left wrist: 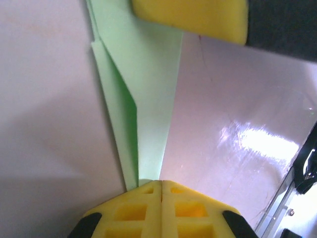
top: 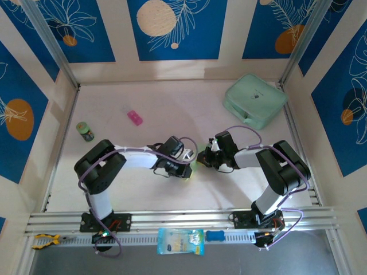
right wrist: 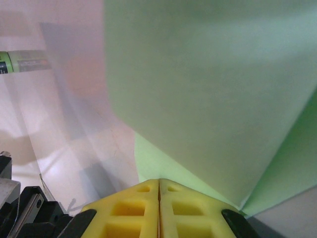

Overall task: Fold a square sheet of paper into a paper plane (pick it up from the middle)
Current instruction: Fold the wing for the fifth time at the center of the table.

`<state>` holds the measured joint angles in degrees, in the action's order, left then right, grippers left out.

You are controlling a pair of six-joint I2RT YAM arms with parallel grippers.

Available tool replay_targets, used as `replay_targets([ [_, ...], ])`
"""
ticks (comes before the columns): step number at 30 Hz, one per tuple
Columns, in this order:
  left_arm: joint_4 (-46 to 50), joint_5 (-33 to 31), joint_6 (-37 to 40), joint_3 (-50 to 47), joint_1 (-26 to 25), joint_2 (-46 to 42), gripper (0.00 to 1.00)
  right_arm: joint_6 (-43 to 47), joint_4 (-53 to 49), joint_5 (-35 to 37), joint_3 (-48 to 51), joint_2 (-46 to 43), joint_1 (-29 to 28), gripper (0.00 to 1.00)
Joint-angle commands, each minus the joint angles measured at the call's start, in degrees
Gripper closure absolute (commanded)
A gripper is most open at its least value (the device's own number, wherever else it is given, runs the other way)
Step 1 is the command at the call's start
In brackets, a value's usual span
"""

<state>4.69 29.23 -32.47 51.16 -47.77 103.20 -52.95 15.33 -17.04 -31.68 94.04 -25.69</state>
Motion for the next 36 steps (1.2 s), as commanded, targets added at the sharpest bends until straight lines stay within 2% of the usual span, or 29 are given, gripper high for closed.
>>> replay_targets([
  [1, 9.79, -2.09, 2.44, -3.18, -0.41, -1.80, 0.96, 1.45, -5.22, 3.77, 1.74, 1.40, 1.42, 0.91],
  [11, 10.65, -3.41, 2.34, -6.29, -0.40, -6.09, 0.97, 1.23, -4.90, 3.59, 1.77, 1.58, 1.43, 0.91],
  [19, 5.68, -4.28, -0.17, -4.25, 0.05, -11.55, 0.97, 0.86, -4.17, 2.88, 1.87, 1.59, 1.36, 0.91],
  [26, -0.86, -0.94, -3.77, 3.84, 0.95, -4.06, 0.96, 0.60, -3.65, 2.40, 1.92, 1.60, 1.31, 0.91],
  [36, 0.09, -3.70, -3.21, 10.76, 1.61, 5.96, 0.94, 0.30, -2.57, 1.44, 2.01, 1.70, 1.26, 0.90],
])
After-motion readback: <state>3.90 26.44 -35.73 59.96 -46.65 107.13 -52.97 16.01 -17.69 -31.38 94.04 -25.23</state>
